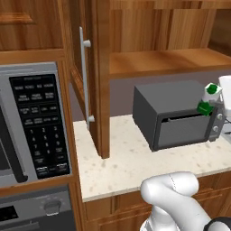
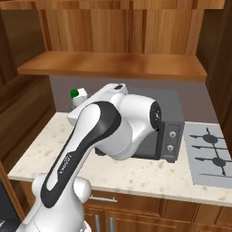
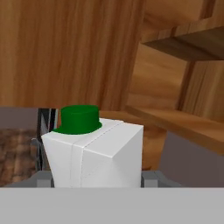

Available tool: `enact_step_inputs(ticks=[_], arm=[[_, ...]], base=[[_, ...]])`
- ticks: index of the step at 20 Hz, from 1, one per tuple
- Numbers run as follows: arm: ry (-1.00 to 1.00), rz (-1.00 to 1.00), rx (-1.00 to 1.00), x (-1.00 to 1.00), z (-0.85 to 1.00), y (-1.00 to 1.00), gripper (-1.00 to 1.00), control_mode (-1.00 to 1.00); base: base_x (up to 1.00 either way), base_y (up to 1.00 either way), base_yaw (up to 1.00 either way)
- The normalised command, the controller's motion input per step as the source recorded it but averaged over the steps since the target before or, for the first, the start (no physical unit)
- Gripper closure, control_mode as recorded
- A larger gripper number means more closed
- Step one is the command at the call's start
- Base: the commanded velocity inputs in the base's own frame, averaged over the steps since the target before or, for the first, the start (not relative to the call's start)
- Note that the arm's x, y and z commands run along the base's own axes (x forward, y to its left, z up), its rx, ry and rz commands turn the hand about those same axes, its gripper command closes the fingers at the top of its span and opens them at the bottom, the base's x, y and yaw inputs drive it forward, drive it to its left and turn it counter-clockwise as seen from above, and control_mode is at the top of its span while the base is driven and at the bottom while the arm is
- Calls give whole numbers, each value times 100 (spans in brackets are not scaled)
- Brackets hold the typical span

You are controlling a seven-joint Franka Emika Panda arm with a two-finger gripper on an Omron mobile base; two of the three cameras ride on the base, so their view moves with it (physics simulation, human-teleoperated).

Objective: Pick the milk from the counter and place it in the open cabinet.

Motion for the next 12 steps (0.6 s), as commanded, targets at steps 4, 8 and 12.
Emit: enact_step_inputs(ticks=[4,8,12], arm=[[0,0,0,0,0,0,100,100],[1,1,0,4,0,-3,100,-100],[1,0,1,23,33,-6,100,-100]], base=[[0,0,0],[0,0,0],[0,0,0]])
